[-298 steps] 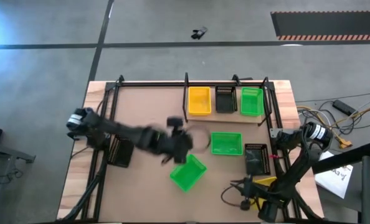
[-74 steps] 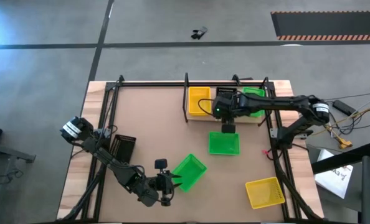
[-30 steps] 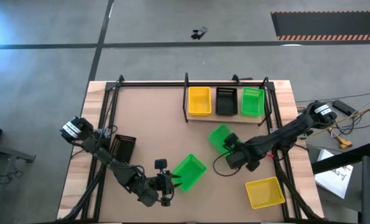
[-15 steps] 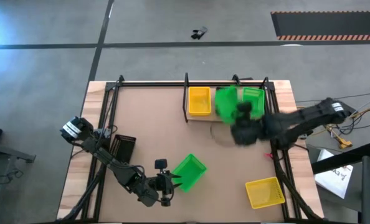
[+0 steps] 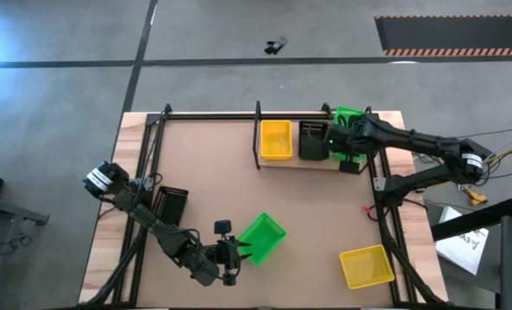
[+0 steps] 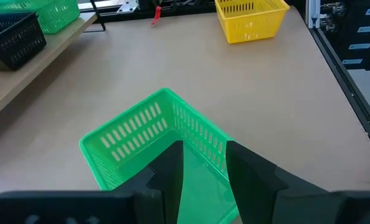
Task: Stack baskets on shelf by color
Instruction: Stack the top green bin on top of the green bin on the shelf
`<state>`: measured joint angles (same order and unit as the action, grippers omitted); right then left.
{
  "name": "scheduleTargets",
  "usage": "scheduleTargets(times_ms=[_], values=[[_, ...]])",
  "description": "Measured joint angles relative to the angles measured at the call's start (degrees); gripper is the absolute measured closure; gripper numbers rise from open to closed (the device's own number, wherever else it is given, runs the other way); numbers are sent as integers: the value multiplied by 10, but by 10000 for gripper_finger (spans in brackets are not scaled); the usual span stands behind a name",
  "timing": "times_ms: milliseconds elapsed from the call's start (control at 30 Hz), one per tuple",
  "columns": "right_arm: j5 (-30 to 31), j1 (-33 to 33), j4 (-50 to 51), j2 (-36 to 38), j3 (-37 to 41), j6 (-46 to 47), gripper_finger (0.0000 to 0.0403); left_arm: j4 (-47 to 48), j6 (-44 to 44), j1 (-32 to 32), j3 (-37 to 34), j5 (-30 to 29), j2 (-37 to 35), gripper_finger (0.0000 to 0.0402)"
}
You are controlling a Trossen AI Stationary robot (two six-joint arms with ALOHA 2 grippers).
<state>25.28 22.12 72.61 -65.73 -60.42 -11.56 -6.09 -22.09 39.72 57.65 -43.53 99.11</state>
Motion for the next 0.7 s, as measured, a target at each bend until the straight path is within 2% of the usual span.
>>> scheduleTargets(times_ms=[200,567,700], values=[[-31,1,10,-4,3,15,394,0,0,0,0,0,0,297],[-34,1,47,-27,5,33,394,0,0,0,0,0,0,297],[-33,1,46,-44,7,28,380,0,0,0,0,0,0,297]])
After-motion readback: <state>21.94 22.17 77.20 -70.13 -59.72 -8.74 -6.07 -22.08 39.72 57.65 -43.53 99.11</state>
